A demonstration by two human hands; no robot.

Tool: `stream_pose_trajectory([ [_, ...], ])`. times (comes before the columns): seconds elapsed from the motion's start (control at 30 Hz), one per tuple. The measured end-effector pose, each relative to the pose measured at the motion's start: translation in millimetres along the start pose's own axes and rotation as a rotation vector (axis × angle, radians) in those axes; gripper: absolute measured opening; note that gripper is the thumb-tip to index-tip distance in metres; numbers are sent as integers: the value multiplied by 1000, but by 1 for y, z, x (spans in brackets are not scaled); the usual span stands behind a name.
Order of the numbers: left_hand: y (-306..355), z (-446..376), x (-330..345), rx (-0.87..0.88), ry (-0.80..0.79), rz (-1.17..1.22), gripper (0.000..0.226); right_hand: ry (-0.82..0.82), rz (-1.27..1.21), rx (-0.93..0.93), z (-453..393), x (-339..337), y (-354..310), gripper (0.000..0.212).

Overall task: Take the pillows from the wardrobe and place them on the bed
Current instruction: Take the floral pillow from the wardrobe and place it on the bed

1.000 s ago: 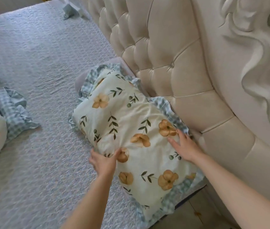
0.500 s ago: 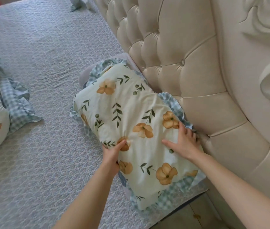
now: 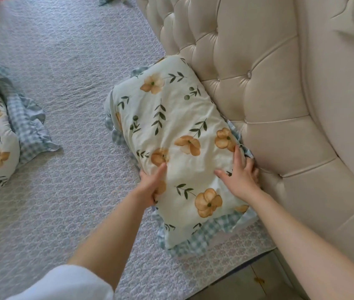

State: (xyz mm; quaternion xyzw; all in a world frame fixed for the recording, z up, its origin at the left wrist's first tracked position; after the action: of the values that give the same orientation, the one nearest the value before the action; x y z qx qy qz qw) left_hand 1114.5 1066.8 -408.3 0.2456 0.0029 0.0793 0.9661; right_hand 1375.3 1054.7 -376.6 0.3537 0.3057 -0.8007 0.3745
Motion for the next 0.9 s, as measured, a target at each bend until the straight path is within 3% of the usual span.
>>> stream_pose_trajectory([
  [0.13,-37,17,2,-60,-71,-124,113,28,-6,-16,1,-1,-2,96],
  [0.43,-54,25,2,62,69,-386,117,112,4,-63,22,1,-1,91],
  [0.53,-54,35,1,111,31,-367,104,100,17,-39,27,1,-1,91],
  [0.73,-73,61,-16,96,-47,-311,53,90,61,-26,50,1,0,89],
  [0.9,-82,109,-39,229,88,-191,47,66,-56,-161,97,3,-2,78],
])
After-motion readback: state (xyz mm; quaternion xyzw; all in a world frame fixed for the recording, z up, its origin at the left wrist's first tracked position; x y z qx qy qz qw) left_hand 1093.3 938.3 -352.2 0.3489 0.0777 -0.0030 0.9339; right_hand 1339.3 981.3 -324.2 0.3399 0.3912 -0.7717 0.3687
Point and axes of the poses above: each hand's wrist, its own z-axis away from the middle knuckle, its own x-axis out of the palm, y = z × x, the point moved 1 cm from there along -z, towards the middle knuckle, and after that the axes turned 2 degrees about x, right-handed, at the moved point
